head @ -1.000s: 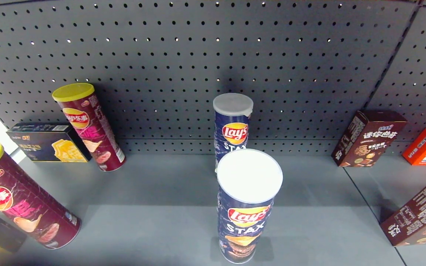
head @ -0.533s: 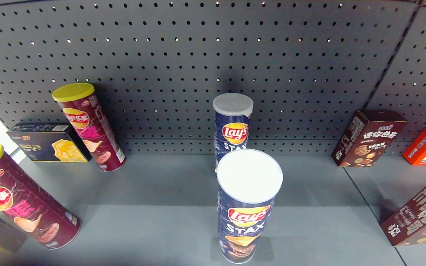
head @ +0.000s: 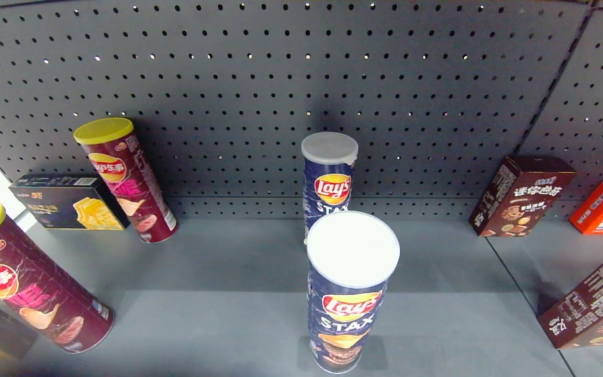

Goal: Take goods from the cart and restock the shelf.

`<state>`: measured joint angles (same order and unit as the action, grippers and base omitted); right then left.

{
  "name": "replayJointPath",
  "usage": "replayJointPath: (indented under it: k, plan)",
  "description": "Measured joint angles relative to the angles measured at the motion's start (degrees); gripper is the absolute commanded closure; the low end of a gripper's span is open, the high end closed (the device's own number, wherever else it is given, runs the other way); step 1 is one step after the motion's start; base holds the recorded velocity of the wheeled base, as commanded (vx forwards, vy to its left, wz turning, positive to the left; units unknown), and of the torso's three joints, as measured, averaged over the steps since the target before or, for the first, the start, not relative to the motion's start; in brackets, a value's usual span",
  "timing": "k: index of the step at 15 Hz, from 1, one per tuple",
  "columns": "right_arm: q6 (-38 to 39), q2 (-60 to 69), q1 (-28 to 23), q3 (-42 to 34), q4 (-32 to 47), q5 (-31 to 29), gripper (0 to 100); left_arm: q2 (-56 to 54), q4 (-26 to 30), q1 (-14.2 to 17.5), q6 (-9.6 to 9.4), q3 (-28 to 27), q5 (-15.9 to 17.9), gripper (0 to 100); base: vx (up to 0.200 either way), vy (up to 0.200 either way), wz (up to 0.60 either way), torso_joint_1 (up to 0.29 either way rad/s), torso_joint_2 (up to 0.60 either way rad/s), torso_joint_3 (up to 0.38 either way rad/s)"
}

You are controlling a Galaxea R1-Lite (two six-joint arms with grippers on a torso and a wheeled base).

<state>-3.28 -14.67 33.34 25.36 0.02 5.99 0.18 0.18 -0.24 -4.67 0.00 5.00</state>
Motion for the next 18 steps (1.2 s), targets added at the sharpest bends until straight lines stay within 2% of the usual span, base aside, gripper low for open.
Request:
replayJointPath:
  k: [8, 14, 18]
  plan:
    - [-0.38, -22.91, 0.15, 13.09, 0.09, 3.84, 0, 0.06, 0.00, -0.02, 0.00, 0.00, 0.00, 0, 0.000, 0.000, 0.00, 0.000, 0.00, 0.000]
    - [-2.41, -32.24, 0.54, 14.28, -3.99, 5.95, 0, 0.09, 0.00, 0.00, 0.00, 0.00, 0.01, 0, 0.000, 0.000, 0.00, 0.000, 0.00, 0.000]
    - [-3.28, -38.72, 3.21, 14.38, -8.69, 5.80, 0, 0.09, 0.00, -0.02, 0.00, 0.00, 0.00, 0, 0.000, 0.000, 0.00, 0.000, 0.00, 0.000]
